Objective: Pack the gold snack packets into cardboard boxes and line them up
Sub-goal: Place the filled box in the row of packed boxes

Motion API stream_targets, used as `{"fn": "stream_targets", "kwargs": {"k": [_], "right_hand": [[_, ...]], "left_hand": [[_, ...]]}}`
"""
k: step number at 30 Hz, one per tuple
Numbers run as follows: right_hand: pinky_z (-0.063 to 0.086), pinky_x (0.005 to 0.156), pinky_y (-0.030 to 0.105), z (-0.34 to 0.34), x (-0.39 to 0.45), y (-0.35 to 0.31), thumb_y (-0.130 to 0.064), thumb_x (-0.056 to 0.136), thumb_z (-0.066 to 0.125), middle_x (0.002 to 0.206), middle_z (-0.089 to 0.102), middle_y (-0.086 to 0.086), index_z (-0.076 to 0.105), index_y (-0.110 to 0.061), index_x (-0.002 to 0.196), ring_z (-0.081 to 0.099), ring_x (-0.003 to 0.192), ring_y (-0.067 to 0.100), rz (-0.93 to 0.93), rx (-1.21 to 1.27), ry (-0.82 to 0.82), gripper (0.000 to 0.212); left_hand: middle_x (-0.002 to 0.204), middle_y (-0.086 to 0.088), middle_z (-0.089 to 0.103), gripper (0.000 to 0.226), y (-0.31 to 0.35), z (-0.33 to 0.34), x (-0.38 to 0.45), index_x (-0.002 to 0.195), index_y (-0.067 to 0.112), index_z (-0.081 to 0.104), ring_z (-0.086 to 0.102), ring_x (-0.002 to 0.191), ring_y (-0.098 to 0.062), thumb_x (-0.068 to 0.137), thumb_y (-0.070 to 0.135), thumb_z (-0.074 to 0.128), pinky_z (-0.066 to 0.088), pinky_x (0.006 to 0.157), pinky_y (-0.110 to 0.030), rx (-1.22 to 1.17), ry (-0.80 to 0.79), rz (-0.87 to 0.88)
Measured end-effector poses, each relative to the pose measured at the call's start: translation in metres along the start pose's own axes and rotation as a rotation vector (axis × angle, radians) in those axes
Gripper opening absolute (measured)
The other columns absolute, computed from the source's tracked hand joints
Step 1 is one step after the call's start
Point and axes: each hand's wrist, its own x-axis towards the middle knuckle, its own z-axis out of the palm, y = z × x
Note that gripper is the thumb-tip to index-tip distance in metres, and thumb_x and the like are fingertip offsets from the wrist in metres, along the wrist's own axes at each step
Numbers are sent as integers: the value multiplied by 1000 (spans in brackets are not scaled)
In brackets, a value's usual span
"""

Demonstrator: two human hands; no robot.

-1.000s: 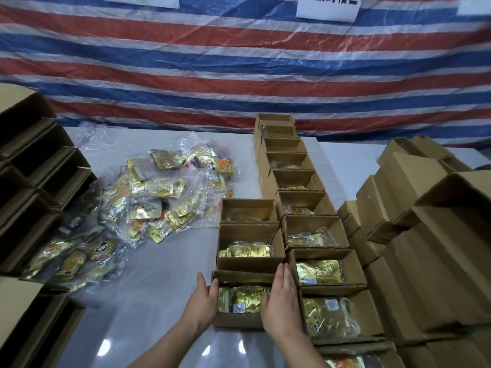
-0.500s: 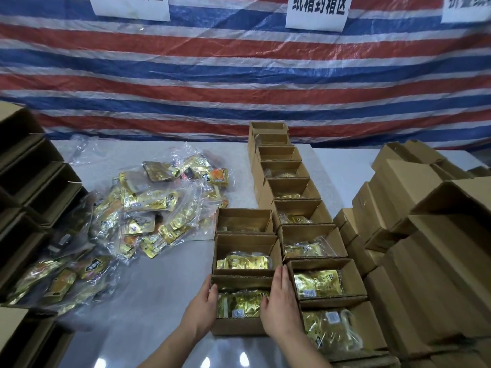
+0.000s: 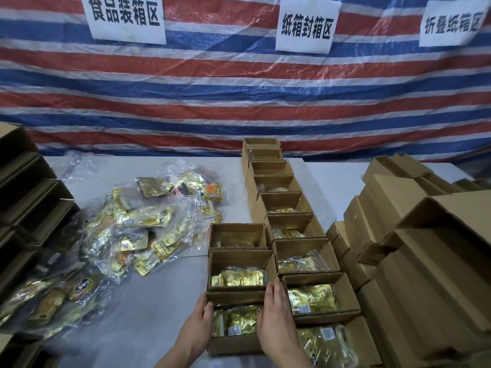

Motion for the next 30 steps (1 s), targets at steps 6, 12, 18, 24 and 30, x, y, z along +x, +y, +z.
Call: {"fn": "stream_targets", "kwargs": {"k": [6,12,18,24,30], "right_hand": [[-9,119,33,-5,1,0,6,94,38,161,-25,6,-12,-13,156,-16,151,22,-55,-83,-38,81],[-3,123,36,-11,3,2,1,98,40,165,-12,5,-3,-13,158,-10,152,22,-84,-91,-42,75],[-2,124,34,-16,-1,3,-4,99,42,166,-6,6,3,-12,158,-6,153,22,-100,-76,-66,71],[9,125,38,-38,-10,-18,-26,100,44,165,11,7,23,-14,155,9,152,25,-87,-31,-34,60],[36,113,41,-49,-34,-49,-34,98,46,150,37,3,42,-18,144,41,135,26,-72,-37,-45,49]], "left_hand": [[138,3,54,36,5,3,-2,140,39,37,52,122,-17,106,35,26,38,101,-30,-48,-10,5],[151,-4,42,61,10,-2,-3,155,24,13,42,137,-23,102,51,27,30,112,-34,22,-10,-103],[147,-12,46,62,7,-10,-22,152,16,22,45,133,-27,101,51,30,33,108,-34,62,87,-101],[147,-10,45,57,13,-39,-43,148,16,31,46,132,-27,102,49,30,36,105,-35,111,81,-54],[140,-10,51,47,33,-75,-72,143,14,39,53,124,-24,103,39,38,43,94,-29,147,58,91]]}}
